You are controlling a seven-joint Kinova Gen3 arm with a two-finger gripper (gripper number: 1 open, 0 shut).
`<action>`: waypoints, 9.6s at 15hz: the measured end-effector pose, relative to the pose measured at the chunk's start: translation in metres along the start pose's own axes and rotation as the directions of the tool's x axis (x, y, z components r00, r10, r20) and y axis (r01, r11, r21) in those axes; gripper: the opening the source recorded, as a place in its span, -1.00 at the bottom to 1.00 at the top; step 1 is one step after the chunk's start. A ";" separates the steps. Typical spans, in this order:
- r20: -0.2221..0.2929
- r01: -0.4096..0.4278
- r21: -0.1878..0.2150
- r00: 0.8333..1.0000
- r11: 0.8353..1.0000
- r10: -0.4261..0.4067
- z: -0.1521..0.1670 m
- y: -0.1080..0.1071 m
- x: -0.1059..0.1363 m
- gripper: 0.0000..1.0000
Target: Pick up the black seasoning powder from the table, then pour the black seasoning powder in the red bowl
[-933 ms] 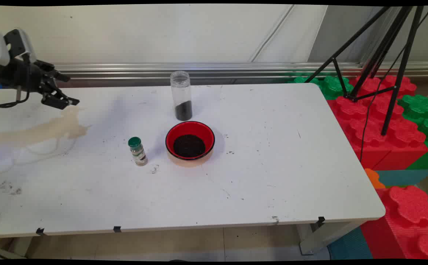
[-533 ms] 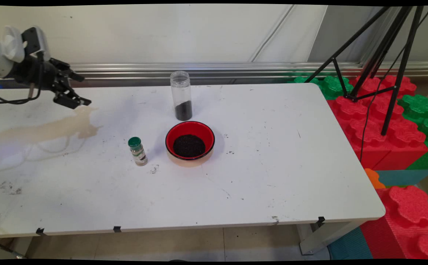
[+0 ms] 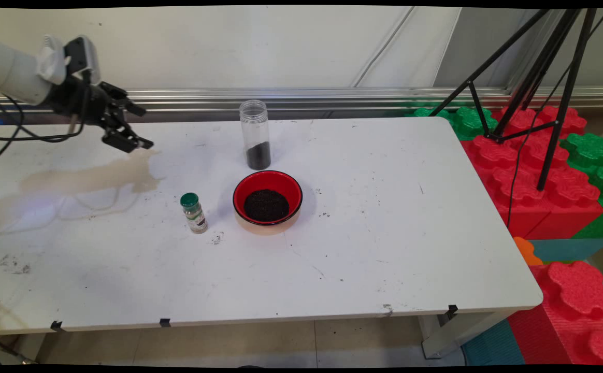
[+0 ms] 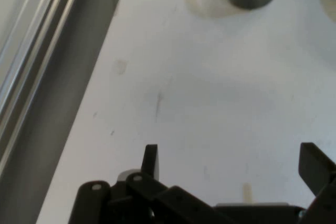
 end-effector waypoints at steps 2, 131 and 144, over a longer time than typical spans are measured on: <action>-0.014 -0.003 -0.021 1.000 1.000 0.002 0.011 -0.001 0.005 1.00; -0.190 -0.922 0.386 -0.121 -0.039 0.974 0.181 0.021 0.118 -1.00; -0.074 -0.871 0.418 -0.318 -0.260 0.945 0.171 0.028 0.131 -1.00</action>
